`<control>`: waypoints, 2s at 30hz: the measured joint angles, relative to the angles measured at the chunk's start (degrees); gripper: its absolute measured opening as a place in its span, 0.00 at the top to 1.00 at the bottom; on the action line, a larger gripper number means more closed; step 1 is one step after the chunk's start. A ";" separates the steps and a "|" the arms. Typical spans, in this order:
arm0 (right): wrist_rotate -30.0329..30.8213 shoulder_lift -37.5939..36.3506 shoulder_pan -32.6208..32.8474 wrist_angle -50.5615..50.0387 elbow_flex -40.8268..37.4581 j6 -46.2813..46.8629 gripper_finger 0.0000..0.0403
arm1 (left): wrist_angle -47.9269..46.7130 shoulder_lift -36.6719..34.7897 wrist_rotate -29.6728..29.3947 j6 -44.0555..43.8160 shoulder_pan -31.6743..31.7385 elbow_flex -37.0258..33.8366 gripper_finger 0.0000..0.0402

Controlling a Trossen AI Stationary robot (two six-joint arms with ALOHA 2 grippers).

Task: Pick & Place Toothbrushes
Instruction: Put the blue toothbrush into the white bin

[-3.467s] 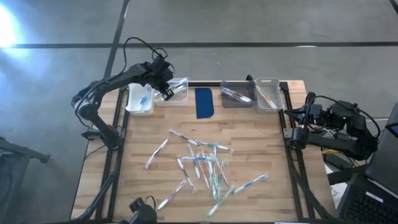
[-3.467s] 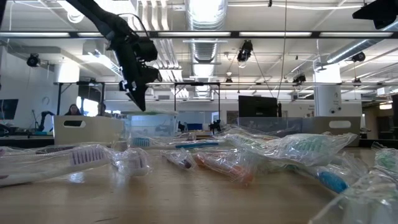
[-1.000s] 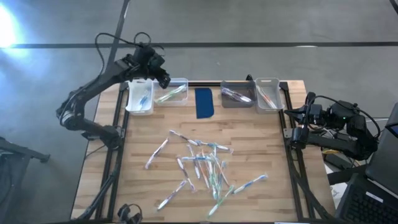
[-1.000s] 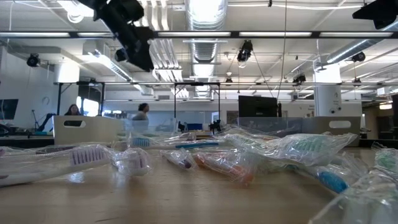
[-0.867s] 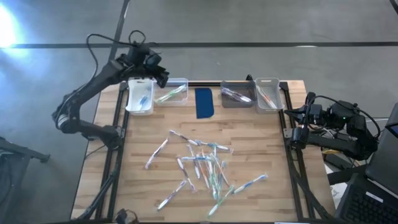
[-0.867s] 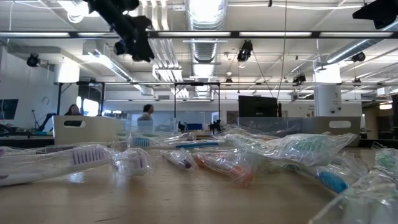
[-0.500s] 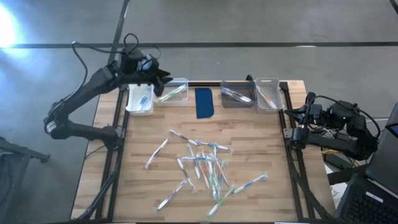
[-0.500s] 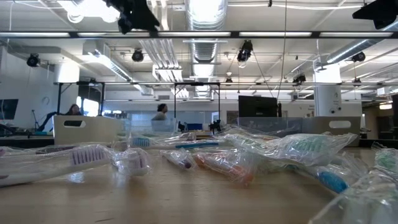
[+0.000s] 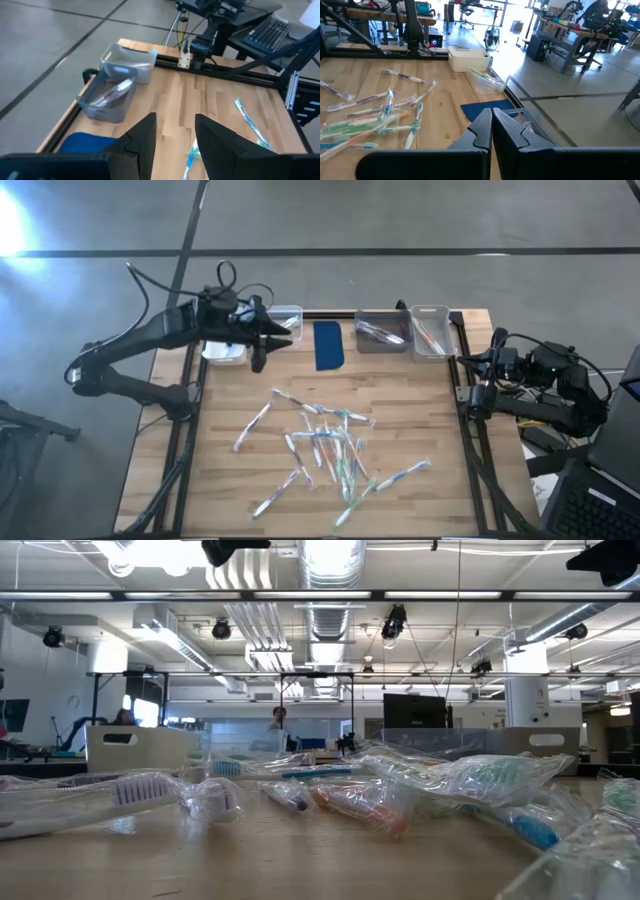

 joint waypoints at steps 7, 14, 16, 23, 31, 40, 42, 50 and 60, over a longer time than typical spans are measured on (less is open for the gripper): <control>0.72 1.69 0.00 21.49 -0.02 -4.47 0.98 | 0.10 0.05 -5.57 -5.19 -4.19 -1.20 0.65; 9.35 10.44 -0.02 69.72 0.11 5.43 0.98 | 0.55 0.68 -9.76 -8.60 -7.53 -1.30 0.65; 12.42 14.36 -0.02 80.19 0.11 9.00 0.98 | 0.95 1.11 -10.40 -8.66 -8.15 -1.30 0.65; 3.87 31.98 0.00 74.94 5.25 8.98 0.98 | 1.63 3.60 -10.70 -9.35 -8.43 -1.30 0.65; -10.54 50.91 0.18 51.57 14.96 19.08 0.98 | 2.38 4.57 -10.68 -4.31 -8.43 -1.30 0.65; 0.04 66.39 10.30 21.14 24.12 44.77 0.98 | 2.34 4.12 -13.26 5.68 -8.26 -1.30 0.65; 5.33 69.04 13.81 13.56 26.34 51.31 0.98 | 2.36 4.10 -14.70 9.18 -8.18 -1.30 0.65; 17.16 75.94 28.06 -5.51 35.01 86.93 0.98 | 2.29 4.07 -15.60 21.80 -6.59 -1.30 0.65; 18.81 83.99 42.15 -20.03 42.58 119.88 0.98 | 1.42 4.14 -10.67 30.43 -3.09 -1.30 0.65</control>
